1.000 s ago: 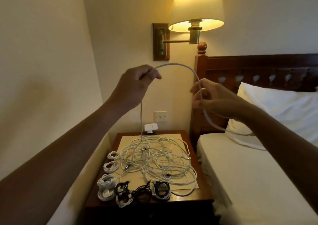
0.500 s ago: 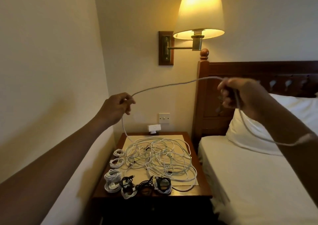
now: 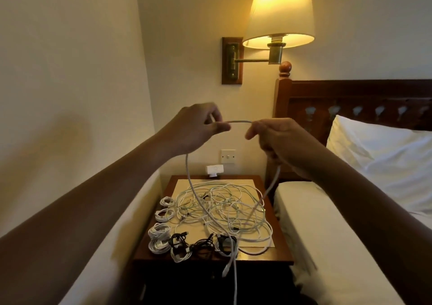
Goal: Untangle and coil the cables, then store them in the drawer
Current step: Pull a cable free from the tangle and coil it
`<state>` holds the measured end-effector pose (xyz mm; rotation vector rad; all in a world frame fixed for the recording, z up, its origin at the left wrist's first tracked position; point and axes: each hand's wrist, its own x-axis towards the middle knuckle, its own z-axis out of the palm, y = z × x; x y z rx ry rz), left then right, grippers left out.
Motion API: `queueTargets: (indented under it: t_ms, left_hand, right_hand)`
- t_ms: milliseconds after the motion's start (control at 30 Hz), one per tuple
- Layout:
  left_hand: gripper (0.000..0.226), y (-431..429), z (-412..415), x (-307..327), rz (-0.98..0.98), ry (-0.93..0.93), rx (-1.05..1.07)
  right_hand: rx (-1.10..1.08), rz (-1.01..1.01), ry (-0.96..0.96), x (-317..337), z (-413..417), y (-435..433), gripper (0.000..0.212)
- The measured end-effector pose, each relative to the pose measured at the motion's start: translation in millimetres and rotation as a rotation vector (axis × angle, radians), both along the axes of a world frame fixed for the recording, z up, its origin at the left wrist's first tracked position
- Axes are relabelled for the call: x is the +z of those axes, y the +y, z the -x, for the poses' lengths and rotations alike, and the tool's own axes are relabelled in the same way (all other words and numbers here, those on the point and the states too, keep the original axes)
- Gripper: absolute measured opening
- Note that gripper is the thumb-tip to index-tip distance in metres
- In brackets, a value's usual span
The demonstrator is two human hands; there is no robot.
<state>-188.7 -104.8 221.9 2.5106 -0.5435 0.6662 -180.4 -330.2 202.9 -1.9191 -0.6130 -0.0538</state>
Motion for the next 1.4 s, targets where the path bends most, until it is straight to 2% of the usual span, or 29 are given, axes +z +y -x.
queueTargets:
  t_ms: [133,200,267,300,333,367,400,467,500,600,667,733,833,933,1100,1167,1233,1300,1333,1367,1400]
  left_hand:
    - [0.025,65,6,-25,0.189,0.245,0.041]
    - [0.024,84,11,-34,0.267,0.282,0.072]
    - [0.024,79,16,-32,0.271,0.3,0.046]
    - [0.024,67,19,-26,0.234,0.297,0.014]
    - [0.023,52,22,-20,0.176,0.285,-0.021]
    - [0.023,37,24,-14,0.115,0.267,-0.049]
    - [0.023,23,25,-9,0.06,0.239,-0.064]
    - [0.021,7,24,-1,-0.022,0.146,-0.03]
    - [0.02,7,22,1,-0.04,0.11,0.007]
    - [0.023,31,23,-3,0.01,0.169,0.045]
    - [0.026,51,25,-13,0.014,0.221,0.061]
    - [0.027,65,27,-24,0.008,0.227,0.088]
    - [0.022,69,28,-35,-0.021,0.234,0.084]
    - [0.021,84,23,-41,-0.138,0.2,0.126]
    - [0.018,161,-1,-57,-0.165,0.034,0.431]
    - [0.016,169,-8,-69,-0.17,-0.026,0.532]
    - [0.016,156,-11,-75,-0.175,-0.101,0.571]
    - [0.017,134,-9,-74,-0.155,-0.144,0.497]
    - [0.017,118,-5,-71,-0.147,-0.154,0.419]
    - [0.017,100,1,-68,-0.145,-0.157,0.32]
    - [0.017,80,8,-65,-0.151,-0.158,0.207]
  right_hand:
    - [-0.167,-0.107,0.048,-3,-19,-45,0.036]
    - [-0.187,0.056,0.076,-7,-25,-60,0.03]
    - [-0.18,0.362,0.033,-10,-22,-60,0.022]
    - [-0.153,0.473,-0.004,-11,-17,-51,0.04]
    - [-0.113,0.516,-0.038,-11,-12,-38,0.06]
    - [-0.053,0.51,-0.051,-11,-4,-21,0.071]
    - [0.021,0.471,-0.049,-11,4,-4,0.07]
    - [0.129,0.337,-0.031,-14,12,23,0.038]
    - [0.111,0.26,-0.052,-12,14,30,0.025]
    - [-0.083,0.203,-0.266,-8,-2,18,0.026]
    - [-0.135,0.258,-0.368,-10,-16,-1,0.024]
    - [-0.132,0.353,-0.391,-23,-33,-16,0.025]
    - [-0.103,0.428,-0.339,-52,-51,-28,0.028]
    - [-0.124,0.449,-0.281,-80,-62,-47,0.027]
    - [-0.229,0.486,-0.115,-137,-59,-105,0.032]
    - [-0.25,0.503,-0.056,-156,-58,-112,0.035]
    - [-0.186,0.591,0.11,-171,-60,-109,0.033]
    - [-0.021,0.813,0.289,-175,-54,-101,0.025]
    - [0.06,0.919,0.308,-170,-47,-94,0.031]
    - [0.098,0.963,0.269,-162,-42,-85,0.047]
    - [0.104,0.91,0.194,-150,-37,-72,0.061]
